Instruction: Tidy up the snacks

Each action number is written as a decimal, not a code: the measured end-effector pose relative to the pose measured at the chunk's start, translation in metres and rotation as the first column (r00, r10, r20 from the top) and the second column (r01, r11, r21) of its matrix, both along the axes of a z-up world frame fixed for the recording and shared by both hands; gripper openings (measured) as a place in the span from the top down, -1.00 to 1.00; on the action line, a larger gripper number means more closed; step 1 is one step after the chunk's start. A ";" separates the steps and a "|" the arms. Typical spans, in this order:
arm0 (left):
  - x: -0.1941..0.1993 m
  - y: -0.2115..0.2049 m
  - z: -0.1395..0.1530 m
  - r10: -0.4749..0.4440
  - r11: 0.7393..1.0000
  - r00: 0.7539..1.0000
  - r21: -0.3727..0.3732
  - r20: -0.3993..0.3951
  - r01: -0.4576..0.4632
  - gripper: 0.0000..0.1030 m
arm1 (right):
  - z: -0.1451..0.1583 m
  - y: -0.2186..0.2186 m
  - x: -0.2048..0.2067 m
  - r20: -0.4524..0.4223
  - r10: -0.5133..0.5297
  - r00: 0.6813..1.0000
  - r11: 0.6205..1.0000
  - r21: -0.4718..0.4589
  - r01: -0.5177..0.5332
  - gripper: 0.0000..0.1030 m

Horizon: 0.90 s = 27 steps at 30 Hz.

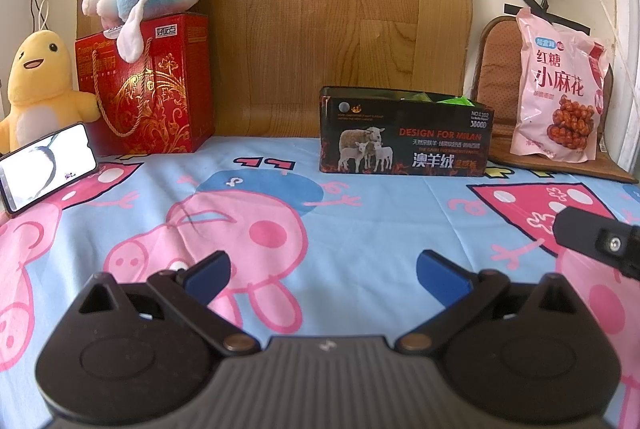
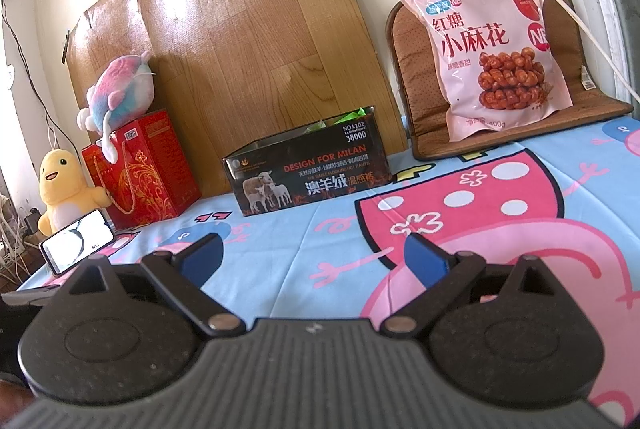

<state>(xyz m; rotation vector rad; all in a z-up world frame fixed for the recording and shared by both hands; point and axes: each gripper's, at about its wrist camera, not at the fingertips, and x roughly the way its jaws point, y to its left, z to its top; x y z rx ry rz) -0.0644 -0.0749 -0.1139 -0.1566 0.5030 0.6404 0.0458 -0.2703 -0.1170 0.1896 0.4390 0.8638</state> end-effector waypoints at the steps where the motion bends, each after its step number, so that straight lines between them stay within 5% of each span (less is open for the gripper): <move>1: 0.000 0.000 0.000 0.002 1.000 1.000 0.000 -0.001 -0.002 -0.99 | 0.000 0.000 0.000 0.000 0.000 1.000 1.000 0.000 0.000 -0.92; 27: 0.000 0.002 0.000 0.024 1.000 1.000 -0.009 -0.003 -0.024 -1.00 | 0.000 0.000 -0.001 -0.001 0.001 1.000 1.000 0.003 -0.001 -0.92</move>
